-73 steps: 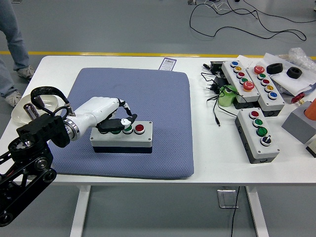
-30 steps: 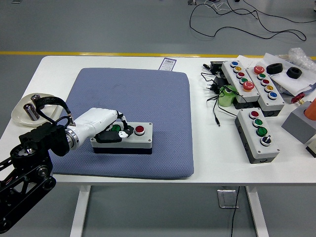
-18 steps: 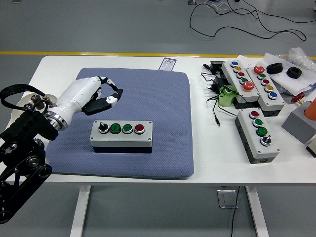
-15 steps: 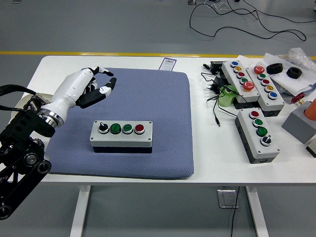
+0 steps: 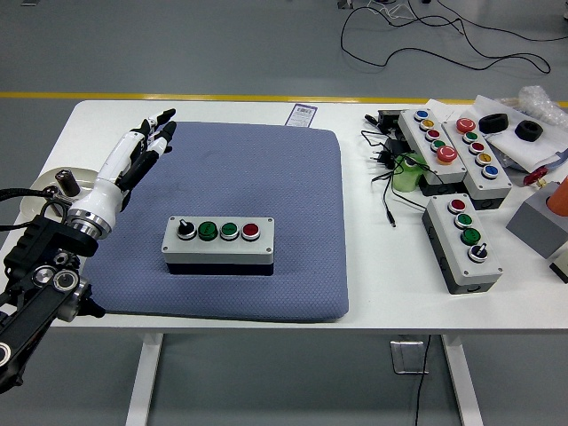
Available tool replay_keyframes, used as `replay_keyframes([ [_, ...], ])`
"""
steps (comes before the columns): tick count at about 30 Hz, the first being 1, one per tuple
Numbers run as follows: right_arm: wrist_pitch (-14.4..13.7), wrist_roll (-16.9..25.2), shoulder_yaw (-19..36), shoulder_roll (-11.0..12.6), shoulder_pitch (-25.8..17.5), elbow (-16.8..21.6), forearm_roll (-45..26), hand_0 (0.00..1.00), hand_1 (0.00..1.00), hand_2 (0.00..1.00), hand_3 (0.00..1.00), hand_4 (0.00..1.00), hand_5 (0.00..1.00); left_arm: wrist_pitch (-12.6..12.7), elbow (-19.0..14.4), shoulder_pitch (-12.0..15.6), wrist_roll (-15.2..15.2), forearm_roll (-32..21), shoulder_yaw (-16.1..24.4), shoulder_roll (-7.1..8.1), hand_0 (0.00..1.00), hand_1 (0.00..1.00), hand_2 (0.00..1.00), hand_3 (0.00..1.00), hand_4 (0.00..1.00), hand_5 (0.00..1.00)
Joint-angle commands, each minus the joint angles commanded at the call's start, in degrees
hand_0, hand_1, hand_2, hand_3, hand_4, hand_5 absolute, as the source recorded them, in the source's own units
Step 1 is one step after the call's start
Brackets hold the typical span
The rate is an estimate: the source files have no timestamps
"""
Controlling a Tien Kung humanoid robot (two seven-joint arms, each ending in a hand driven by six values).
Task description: Pick up the button,place it on the desk,press the button,press the button
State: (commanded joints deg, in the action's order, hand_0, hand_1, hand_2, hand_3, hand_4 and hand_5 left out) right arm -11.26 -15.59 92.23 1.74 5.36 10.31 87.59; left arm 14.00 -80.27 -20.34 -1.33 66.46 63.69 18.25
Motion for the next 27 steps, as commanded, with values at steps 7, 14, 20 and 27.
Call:
replay_keyframes([
  [7, 0.02, 0.11, 0.03, 0.04, 0.06, 0.0, 0.02, 0.659, 0.652, 0.706, 0.609, 0.469, 0.328, -0.23, 1.39, 0.61, 0.03, -15.47, 0.57, -0.17, 0.892, 0.927, 0.978, 0.953, 0.586, 0.998],
  [14, 0.02, 0.09, 0.16, 0.02, 0.09, 0.0, 0.2, 0.659, 0.652, 0.706, 0.609, 0.469, 0.328, -0.02, 1.82, 0.66, 0.15, -16.14, 0.8, -0.38, 0.901, 0.929, 0.979, 0.958, 0.582, 0.998],
  [20, 0.02, 0.08, 0.24, 0.03, 0.1, 0.0, 0.26, 0.659, 0.652, 0.706, 0.61, 0.469, 0.326, 0.45, 2.17, 0.64, 0.35, -16.21, 1.11, -0.4, 0.902, 0.933, 0.981, 0.958, 0.583, 0.998],
  [27, 0.03, 0.18, 0.3, 0.02, 0.21, 0.0, 0.31, 0.659, 0.652, 0.706, 0.61, 0.469, 0.328, 0.75, 2.6, 0.71, 0.47, -16.51, 1.4, -0.39, 0.906, 0.934, 0.981, 0.958, 0.582, 0.998],
])
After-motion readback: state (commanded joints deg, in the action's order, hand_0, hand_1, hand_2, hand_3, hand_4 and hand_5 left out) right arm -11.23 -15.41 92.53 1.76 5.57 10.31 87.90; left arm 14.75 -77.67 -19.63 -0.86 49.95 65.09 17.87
